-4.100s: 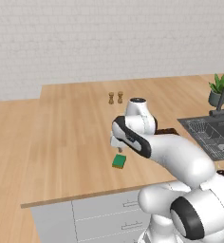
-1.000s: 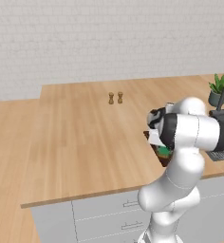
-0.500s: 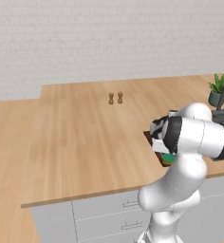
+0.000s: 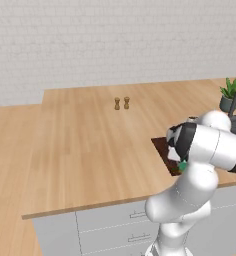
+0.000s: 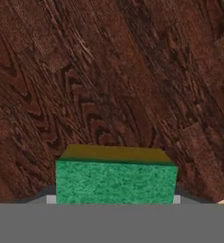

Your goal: Pick up the sponge from the counter and clean the cutting board by briefly scrubbing or pressing down on the cutting board. Once finished, release the sponge.

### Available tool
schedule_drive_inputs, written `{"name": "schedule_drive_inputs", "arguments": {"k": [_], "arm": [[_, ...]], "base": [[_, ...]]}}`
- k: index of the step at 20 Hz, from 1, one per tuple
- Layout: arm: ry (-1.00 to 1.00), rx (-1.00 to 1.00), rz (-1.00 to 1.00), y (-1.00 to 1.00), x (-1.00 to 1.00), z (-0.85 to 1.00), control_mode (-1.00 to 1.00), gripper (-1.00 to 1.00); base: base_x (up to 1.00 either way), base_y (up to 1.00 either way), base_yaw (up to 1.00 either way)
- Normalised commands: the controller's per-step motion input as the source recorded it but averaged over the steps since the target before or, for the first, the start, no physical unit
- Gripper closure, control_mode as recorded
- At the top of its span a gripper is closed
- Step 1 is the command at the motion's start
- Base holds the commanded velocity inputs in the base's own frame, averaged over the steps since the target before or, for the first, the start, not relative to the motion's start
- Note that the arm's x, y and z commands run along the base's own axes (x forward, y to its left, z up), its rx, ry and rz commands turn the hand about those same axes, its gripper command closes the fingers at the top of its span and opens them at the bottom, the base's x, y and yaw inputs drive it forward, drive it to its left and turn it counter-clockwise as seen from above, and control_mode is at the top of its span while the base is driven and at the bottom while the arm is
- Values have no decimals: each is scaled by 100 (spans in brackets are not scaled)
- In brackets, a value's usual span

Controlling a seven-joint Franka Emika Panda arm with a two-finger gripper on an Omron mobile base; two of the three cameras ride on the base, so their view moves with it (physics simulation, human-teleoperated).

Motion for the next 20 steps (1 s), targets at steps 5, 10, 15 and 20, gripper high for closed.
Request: {"name": "schedule_drive_inputs", "arguments": {"k": [5, 10, 15, 20], "arm": [[6, -1, 0, -47, 62, 0, -100, 100], [1, -1, 1, -93, 8, 0, -100, 100], [-13, 0, 4, -93, -22, -2, -100, 100], [-14, 0, 7, -29, -26, -54, -100, 100]], "base": [[0, 0, 0], [0, 0, 0], [0, 0, 0], [0, 0, 0]]}}
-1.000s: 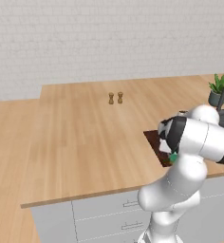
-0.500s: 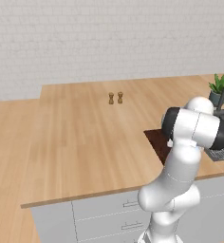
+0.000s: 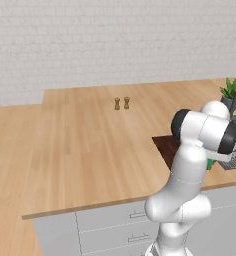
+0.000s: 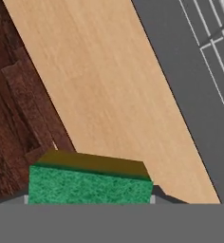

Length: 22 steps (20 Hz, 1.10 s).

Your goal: Pick up the sponge from the counter and clean the cutting board by briefly scrubbing or pressing down on the cutting board. Once finished, release the sponge.

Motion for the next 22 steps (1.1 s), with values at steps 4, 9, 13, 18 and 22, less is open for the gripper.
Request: {"name": "schedule_drive_inputs", "arguments": {"k": [4, 9, 13, 18, 22], "arm": [[-22, 1, 2, 14, -1, 4, -100, 100], [0, 0, 0, 13, 75, 34, -100, 100], [14, -1, 0, 32, 79, 10, -100, 100], [8, -16, 7, 6, -9, -80, -100, 100], [0, -1, 4, 61, -26, -16, -100, 100]], "base": [[0, 0, 0], [0, 0, 0], [0, 0, 0], [0, 0, 0], [0, 0, 0]]}}
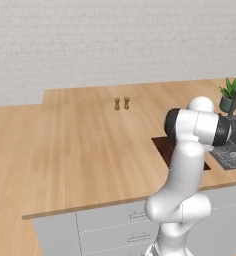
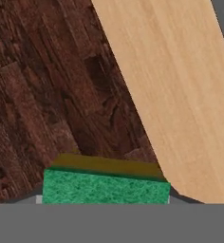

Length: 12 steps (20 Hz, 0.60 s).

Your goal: Pick up the sponge from the counter and clean the cutting board by briefly scrubbing or pressing down on the cutting board. Once finished, release the sponge.

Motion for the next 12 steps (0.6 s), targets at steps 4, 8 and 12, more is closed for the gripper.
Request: {"name": "schedule_drive_inputs", "arguments": {"k": [4, 8, 12], "arm": [[-1, 0, 0, 87, -14, 16, -100, 100], [0, -5, 4, 64, 0, -44, -100, 100], [0, -9, 7, 69, -3, -78, -100, 100]], "base": [[0, 0, 0], [0, 0, 0], [0, 0, 0]]}}
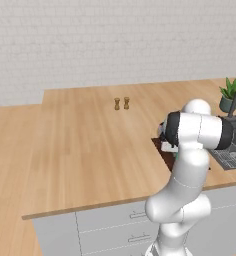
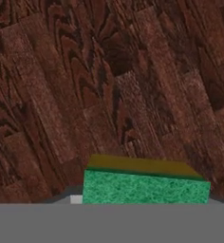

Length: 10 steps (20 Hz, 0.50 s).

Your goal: Pick up the sponge from the counter and clean the cutting board by briefly scrubbing or pressing down on the cutting board. Once finished, release the sponge.

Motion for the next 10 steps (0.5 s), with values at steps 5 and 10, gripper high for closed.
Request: {"name": "schedule_drive_inputs", "arguments": {"k": [5, 10], "arm": [[0, 0, 1, 79, 0, 6, -100, 100], [0, 0, 0, 47, 0, -15, -100, 100]], "base": [[0, 0, 0], [0, 0, 0]]}}
